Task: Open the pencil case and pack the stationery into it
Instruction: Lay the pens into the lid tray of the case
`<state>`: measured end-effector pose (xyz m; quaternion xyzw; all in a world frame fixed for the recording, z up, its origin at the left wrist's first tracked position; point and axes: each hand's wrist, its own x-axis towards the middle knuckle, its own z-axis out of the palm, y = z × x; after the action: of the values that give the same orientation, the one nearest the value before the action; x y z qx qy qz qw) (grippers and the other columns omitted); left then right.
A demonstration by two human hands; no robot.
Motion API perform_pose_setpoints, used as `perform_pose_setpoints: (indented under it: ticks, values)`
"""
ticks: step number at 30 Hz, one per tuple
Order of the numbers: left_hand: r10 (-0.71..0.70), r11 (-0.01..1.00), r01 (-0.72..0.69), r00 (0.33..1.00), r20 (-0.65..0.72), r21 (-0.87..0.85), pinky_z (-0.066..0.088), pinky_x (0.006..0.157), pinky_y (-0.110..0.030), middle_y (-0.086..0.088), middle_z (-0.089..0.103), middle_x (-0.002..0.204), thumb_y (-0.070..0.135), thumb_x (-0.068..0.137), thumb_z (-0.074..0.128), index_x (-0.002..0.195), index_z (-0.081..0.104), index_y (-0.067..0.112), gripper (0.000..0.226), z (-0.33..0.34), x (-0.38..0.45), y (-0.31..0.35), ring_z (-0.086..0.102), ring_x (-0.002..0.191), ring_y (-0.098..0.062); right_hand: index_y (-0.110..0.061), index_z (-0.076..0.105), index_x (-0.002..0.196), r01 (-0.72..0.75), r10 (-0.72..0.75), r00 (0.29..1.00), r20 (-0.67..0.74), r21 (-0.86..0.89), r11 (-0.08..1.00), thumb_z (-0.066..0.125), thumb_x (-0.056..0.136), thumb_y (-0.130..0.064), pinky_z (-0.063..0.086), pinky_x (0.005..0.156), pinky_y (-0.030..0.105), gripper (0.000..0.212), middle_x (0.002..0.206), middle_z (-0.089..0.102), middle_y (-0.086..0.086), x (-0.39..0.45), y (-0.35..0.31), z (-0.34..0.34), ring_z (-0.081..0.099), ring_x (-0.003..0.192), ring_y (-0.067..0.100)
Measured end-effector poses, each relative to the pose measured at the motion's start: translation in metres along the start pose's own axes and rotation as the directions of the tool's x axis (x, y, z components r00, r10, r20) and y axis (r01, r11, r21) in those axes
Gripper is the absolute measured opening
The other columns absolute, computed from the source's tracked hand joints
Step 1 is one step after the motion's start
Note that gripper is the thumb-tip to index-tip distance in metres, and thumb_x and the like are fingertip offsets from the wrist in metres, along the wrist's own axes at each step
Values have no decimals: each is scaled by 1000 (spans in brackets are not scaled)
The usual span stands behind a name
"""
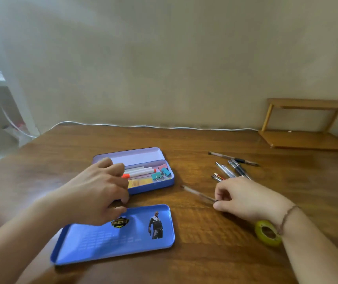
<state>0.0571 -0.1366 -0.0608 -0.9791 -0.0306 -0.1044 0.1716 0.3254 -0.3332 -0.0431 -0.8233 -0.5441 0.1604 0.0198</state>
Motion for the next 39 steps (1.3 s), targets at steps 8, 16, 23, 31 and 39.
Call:
perform_pose_setpoints:
  ticks: [8,16,23,31,39]
  values:
    - [-52,986,62,996,66,-158,38,68,-22,14,61,73,40,82,57,73,61,31,14,9,53,41,54,75,-8,-36,43,104,216,-42,863,-504,291,932,39,100,-39,55,60,33,6,78,62,-9,-1,18,-2,62,70,8]
    - [-100,913,108,994,41,-394,50,73,-25,11,67,90,38,90,55,93,68,28,16,22,107,62,60,83,-8,-44,52,101,235,-92,865,-492,237,942,59,93,-34,47,67,17,16,89,60,-20,-6,26,-7,55,84,-2]
    - [-456,735,231,865,-211,-638,42,56,-12,20,66,79,33,86,47,96,70,28,26,9,66,24,58,64,-6,-40,63,91,200,-161,922,-351,78,977,69,79,-51,42,70,20,17,83,58,-23,0,16,-1,50,85,-4]
    - [-120,866,71,990,-68,-494,45,78,-12,19,66,99,44,87,64,108,69,33,24,22,77,50,58,91,3,-35,63,99,263,-243,925,-292,31,964,64,85,-49,48,82,30,20,98,59,-16,9,-12,20,53,92,6]
    - [-127,858,99,992,-22,-504,41,68,-7,24,64,92,36,79,69,104,65,41,26,29,82,52,55,85,7,-37,59,103,211,-185,905,-383,27,977,63,83,-55,47,76,27,26,97,55,-16,15,-6,26,52,92,5]
